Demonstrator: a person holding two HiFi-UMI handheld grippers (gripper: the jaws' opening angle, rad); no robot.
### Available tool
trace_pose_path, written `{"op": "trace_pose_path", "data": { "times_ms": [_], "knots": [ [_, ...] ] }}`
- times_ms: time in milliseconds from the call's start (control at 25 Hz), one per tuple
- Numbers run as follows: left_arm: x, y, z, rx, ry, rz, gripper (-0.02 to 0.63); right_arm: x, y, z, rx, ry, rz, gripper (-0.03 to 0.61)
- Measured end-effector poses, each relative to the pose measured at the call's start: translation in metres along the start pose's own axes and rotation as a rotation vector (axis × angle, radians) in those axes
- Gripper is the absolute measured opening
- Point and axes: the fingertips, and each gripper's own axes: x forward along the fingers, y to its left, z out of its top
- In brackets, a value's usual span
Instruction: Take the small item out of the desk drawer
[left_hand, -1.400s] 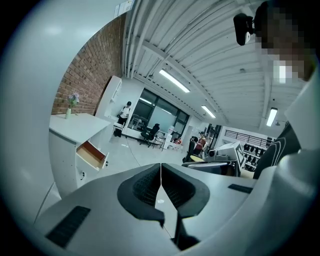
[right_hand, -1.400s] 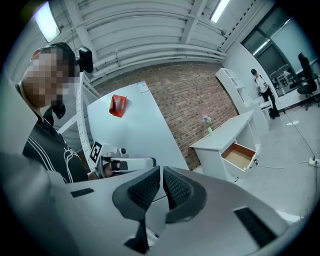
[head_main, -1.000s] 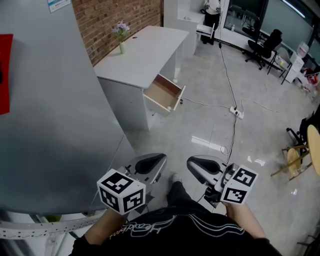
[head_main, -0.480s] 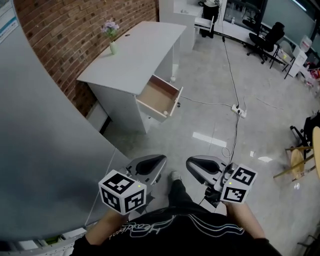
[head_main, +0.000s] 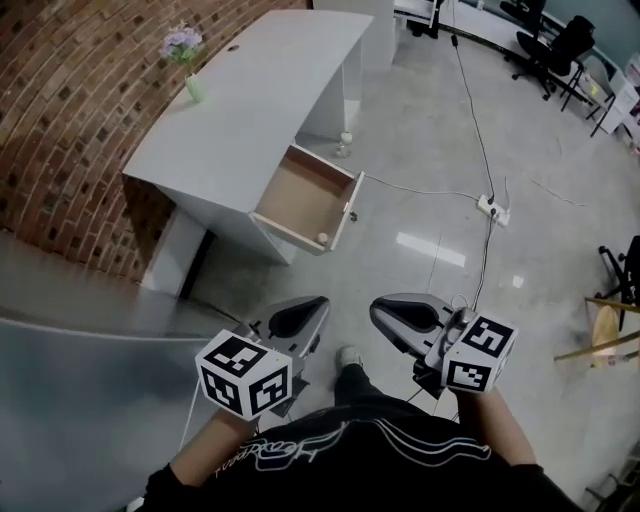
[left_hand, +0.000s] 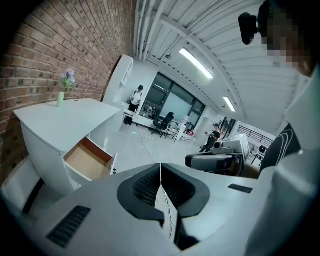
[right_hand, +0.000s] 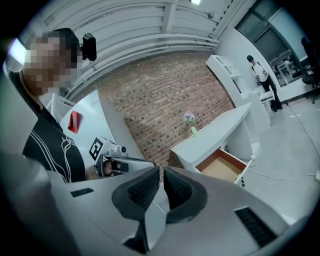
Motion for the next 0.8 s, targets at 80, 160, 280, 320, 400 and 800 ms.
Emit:
{"op": "trace_pose_path", "data": {
  "times_ms": [80, 160, 280, 320, 400, 800],
  "knots": [
    [0.024, 0.013, 0.016, -0.005, -0.001, 0.012, 0.023, 0.004, -0.029, 0.011, 0.029, 0.015, 0.01, 0.054],
    [0.042, 0.028, 0.027, -0.007, -0.005, 0.03, 0.023, 0.009, -0.055, 0.015, 0.051, 0.026, 0.014, 0.054],
    [0.06, 0.051, 0.033, -0.015, 0.001, 0.052, 0.023, 0.025, -0.084, 0.017, 0.046, 0.047, 0.015, 0.054],
    [0.064, 0.058, 0.034, -0.018, 0.003, 0.055, 0.023, 0.032, -0.091, 0.017, 0.036, 0.061, 0.019, 0.054],
    [0.072, 0.07, 0.033, -0.022, 0.008, 0.059, 0.023, 0.046, -0.104, 0.016, 0.01, 0.09, 0.024, 0.054],
    [0.114, 0.14, 0.029, -0.065, 0.049, 0.057, 0.023, 0.101, -0.163, 0.012, 0.079, 0.137, -0.003, 0.054]
  ]
}}
